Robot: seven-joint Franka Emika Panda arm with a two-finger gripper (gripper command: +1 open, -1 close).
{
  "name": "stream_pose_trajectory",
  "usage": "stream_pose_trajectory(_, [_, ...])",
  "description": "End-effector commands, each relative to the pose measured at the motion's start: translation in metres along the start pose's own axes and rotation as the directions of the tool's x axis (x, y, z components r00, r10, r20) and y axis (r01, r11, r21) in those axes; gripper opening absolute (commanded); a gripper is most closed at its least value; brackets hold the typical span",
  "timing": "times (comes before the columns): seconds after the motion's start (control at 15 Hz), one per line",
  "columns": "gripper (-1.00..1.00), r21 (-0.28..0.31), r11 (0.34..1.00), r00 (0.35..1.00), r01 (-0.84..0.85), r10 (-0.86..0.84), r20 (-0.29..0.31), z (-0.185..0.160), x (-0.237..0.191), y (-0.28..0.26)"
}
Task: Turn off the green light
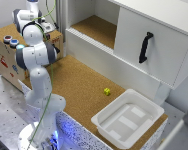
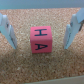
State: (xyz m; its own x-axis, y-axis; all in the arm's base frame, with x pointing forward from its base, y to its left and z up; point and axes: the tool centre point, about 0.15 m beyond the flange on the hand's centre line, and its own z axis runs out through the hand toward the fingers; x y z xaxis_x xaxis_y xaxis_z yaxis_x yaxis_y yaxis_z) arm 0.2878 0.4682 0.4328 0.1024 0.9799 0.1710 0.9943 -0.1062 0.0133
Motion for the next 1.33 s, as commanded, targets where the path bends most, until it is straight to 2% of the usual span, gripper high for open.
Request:
stream_pose_trajectory(0.0, [1.0, 0.007, 1.0, 0.991, -0.01, 0.009, 0.13, -0.003, 0.023, 0.009])
stream_pose_trajectory(0.2, [1.0, 0.007, 1.0, 0.991, -0.01, 0.009, 0.13, -0.003, 0.023, 0.009])
stream_pose_trajectory(0.27, [1.0, -0.002, 1.0, 1.0, 0.003, -0.003, 0.006, -0.003, -0.003, 0.001])
stream_pose_trajectory(0.4, [1.0, -0.06, 0.998, 1.0, 0.013, -0.013, 0.0, -0.029, -0.017, 0.007])
stream_pose_trajectory(0.47, [1.0, -0.07, 0.998, 1.0, 0.001, -0.001, -0.006, -0.04, -0.022, 0.011])
stream_pose_trajectory(0.6, [1.0, -0.09, 0.996, 1.0, -0.018, 0.02, 0.019, -0.056, -0.028, 0.012])
stream_pose_trajectory(0.93, [1.0, -0.011, 1.0, 0.998, 0.01, -0.009, 0.063, -0.066, -0.03, -0.013])
stream_pose_trajectory(1.0, [1.0, -0.012, 1.0, 0.997, 0.019, -0.018, 0.072, -0.069, -0.03, -0.021])
stream_pose_trajectory(1.13, [1.0, 0.026, 0.999, 0.999, 0.026, -0.027, 0.047, -0.072, -0.038, -0.04])
stream_pose_trajectory(1.27, [1.0, 0.054, 0.998, 0.998, 0.027, -0.03, 0.055, -0.072, -0.041, -0.057])
